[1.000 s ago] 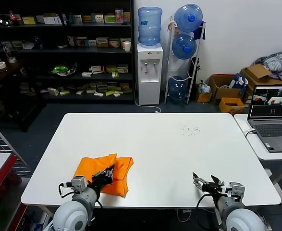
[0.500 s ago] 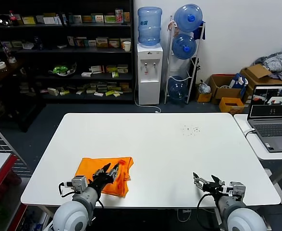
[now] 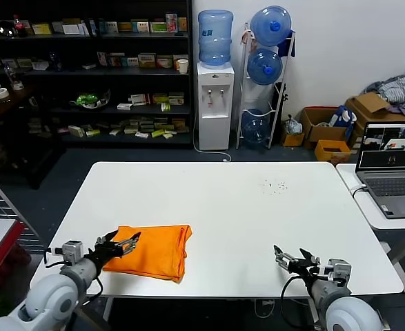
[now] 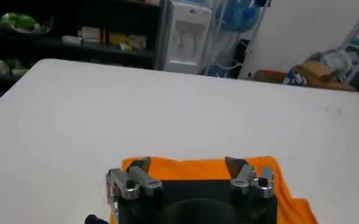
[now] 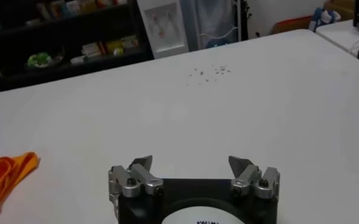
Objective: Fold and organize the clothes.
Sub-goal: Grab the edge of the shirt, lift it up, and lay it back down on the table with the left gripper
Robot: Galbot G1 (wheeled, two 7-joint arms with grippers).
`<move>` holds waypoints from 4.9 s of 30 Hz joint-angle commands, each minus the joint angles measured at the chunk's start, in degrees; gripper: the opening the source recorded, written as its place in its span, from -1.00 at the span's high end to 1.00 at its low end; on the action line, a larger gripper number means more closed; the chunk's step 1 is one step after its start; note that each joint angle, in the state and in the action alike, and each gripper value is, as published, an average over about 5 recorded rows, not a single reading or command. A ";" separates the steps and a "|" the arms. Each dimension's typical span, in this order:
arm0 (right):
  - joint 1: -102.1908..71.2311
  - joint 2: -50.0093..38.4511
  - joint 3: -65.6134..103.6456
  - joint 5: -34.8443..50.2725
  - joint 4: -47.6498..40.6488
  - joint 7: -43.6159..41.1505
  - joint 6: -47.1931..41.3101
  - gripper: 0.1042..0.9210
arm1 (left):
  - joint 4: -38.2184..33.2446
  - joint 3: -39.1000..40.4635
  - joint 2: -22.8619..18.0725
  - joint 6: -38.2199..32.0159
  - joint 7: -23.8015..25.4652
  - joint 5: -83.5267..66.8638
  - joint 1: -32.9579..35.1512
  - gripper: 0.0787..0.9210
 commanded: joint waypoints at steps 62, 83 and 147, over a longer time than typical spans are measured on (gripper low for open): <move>-0.58 0.78 -0.43 -1.80 -0.60 -0.35 0.64 -0.76 | 0.32 0.97 2.02 0.84 2.36 2.27 -1.98 0.89; -5.37 0.10 4.95 -15.12 10.23 -6.27 6.83 -0.76 | 9.47 -18.80 11.17 -0.08 -3.01 16.23 9.47 0.89; -11.09 7.40 8.33 -17.82 7.21 -5.65 6.42 -0.76 | 22.43 31.97 -46.97 5.45 -18.87 4.35 -32.66 0.89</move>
